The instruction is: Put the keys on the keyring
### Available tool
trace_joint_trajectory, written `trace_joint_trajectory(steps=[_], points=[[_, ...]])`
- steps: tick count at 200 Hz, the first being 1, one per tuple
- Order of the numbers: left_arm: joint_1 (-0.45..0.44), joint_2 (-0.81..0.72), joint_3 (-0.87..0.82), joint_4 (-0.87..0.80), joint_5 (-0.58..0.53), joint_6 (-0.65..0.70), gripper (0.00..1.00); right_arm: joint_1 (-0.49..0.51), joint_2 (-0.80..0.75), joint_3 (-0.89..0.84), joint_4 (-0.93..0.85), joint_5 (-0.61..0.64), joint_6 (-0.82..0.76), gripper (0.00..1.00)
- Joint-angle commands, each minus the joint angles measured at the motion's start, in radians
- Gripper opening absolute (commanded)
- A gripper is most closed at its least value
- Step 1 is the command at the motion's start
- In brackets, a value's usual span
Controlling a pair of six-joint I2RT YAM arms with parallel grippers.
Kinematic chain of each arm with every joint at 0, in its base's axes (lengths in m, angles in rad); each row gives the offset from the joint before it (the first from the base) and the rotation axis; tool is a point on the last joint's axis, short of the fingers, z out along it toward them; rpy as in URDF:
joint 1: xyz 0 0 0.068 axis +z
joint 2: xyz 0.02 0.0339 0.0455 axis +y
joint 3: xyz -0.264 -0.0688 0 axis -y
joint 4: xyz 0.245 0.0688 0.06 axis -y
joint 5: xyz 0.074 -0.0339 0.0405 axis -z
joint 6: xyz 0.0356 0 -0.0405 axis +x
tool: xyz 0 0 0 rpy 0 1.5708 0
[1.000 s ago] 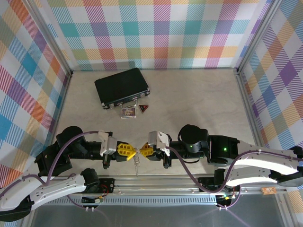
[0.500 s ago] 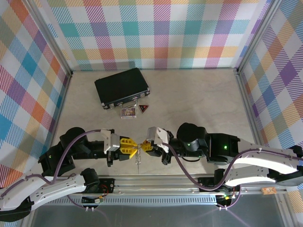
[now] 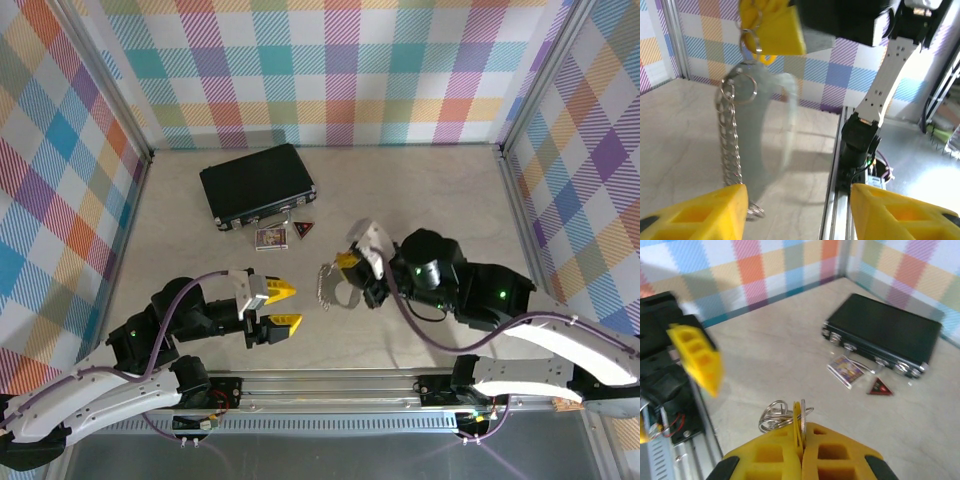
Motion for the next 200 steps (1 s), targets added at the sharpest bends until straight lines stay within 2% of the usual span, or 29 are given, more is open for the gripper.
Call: trace_joint_trajectory(steps=[1, 42, 61, 92, 102, 118, 159, 200], points=[[-0.002, -0.013, -0.042, 0.107, -0.003, -0.071, 0.59, -0.096, 0.022, -0.019, -0.044, -0.081, 0.065, 0.00], [-0.001, -0.064, -0.196, 0.266, -0.144, -0.212, 0.56, -0.257, 0.122, -0.028, -0.032, -0.132, 0.061, 0.00], [-0.001, -0.063, -0.221, 0.284, -0.158, -0.236, 0.59, -0.331, 0.166, -0.037, 0.016, -0.186, 0.066, 0.00], [-0.001, -0.049, -0.237, 0.278, -0.162, -0.245, 0.58, -0.437, 0.263, -0.028, 0.070, -0.256, 0.073, 0.00], [-0.001, -0.048, -0.237, 0.272, -0.177, -0.244, 0.60, -0.459, 0.297, -0.023, 0.086, -0.272, 0.075, 0.00], [0.000, -0.045, -0.228, 0.250, -0.215, -0.242, 0.69, -0.485, 0.345, -0.008, 0.114, -0.295, 0.075, 0.00], [0.001, 0.003, -0.185, 0.189, -0.276, -0.215, 0.77, -0.532, 0.471, 0.047, 0.159, -0.350, 0.068, 0.00], [0.002, 0.068, -0.139, 0.159, -0.364, -0.237, 0.81, -0.566, 0.598, 0.130, 0.158, -0.376, 0.054, 0.00]])
